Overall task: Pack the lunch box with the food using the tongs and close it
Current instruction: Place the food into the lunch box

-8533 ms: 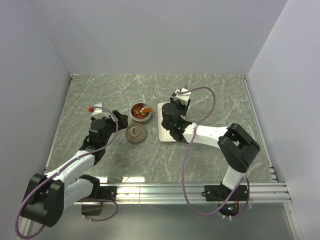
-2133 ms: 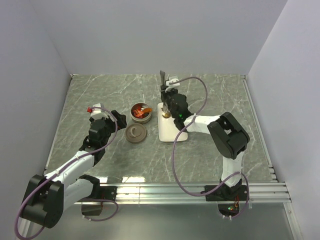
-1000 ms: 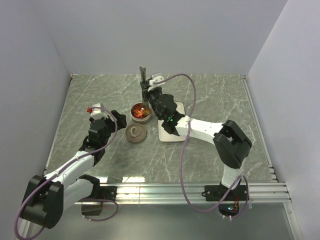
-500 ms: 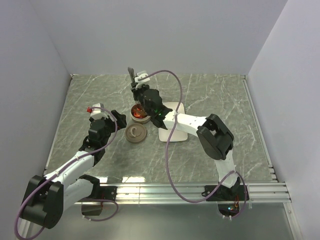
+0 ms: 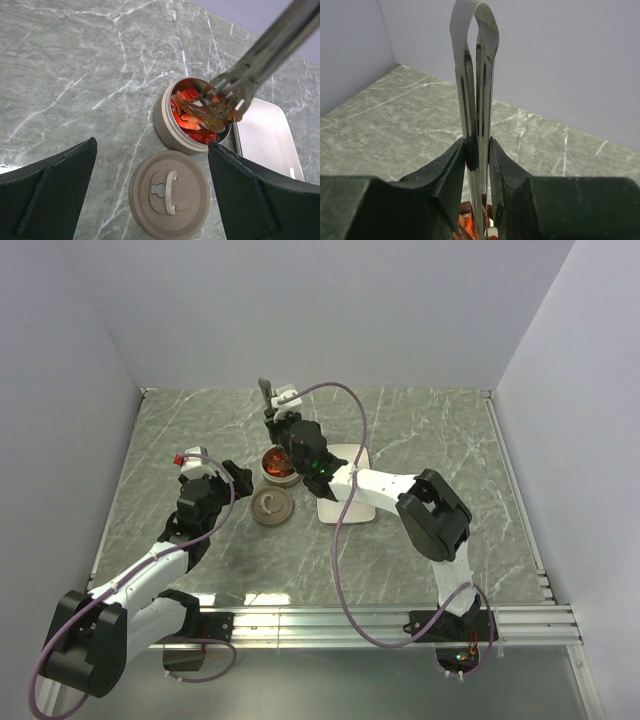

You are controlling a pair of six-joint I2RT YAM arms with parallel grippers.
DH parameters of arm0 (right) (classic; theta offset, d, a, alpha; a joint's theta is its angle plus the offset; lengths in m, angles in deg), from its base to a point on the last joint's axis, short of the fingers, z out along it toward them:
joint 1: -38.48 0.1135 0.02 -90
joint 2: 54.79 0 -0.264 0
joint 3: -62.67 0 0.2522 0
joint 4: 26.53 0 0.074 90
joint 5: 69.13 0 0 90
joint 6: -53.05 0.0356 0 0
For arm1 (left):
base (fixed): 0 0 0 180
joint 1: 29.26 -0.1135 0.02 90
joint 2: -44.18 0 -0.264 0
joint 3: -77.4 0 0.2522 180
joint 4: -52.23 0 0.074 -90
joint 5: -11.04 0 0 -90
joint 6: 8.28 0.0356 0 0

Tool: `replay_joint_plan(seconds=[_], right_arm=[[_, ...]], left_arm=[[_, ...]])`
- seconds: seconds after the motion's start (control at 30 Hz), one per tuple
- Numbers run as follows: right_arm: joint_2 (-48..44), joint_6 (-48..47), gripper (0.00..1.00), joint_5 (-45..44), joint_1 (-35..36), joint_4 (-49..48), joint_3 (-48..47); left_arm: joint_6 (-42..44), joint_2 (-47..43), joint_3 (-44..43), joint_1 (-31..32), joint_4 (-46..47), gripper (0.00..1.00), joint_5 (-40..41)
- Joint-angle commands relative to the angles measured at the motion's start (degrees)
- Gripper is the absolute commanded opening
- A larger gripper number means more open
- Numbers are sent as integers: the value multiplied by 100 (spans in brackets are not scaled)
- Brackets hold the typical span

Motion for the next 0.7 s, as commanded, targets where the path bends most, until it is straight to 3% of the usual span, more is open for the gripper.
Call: replay_joint_plan(seconds=[0.0, 0.33, 0.67], right_arm=[[-719, -86, 31, -141, 18, -697, 305], [-1695, -182, 31, -308, 18, -1410, 1422], [-1353, -323, 31, -783, 10, -1349, 1571]], left_arm=[[-11, -82, -27, -25, 236, 99, -17], [-2, -74, -36, -25, 236, 99, -34], [-11, -83, -36, -25, 227, 99, -34]])
